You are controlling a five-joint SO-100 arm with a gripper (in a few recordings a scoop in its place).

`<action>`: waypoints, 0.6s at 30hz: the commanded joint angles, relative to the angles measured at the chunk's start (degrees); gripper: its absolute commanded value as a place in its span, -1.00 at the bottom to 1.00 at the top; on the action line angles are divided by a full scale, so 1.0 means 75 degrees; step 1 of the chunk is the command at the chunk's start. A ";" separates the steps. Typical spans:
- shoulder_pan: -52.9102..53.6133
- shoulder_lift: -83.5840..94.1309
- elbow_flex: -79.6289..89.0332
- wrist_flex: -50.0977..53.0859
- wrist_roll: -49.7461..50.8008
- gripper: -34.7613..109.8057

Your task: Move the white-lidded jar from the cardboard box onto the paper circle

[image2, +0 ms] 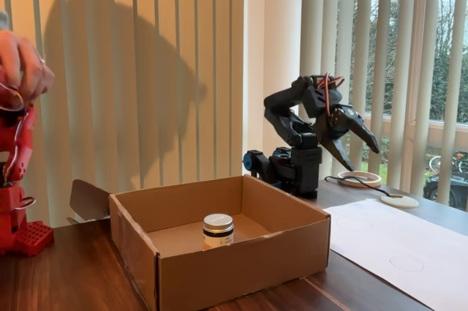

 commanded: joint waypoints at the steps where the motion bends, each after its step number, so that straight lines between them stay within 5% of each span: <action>1: 0.1137 -0.1605 -0.1887 -0.0270 -0.1207 -0.03; 18: 0.6070 -0.6973 -0.5145 -0.2977 -0.8027 0.00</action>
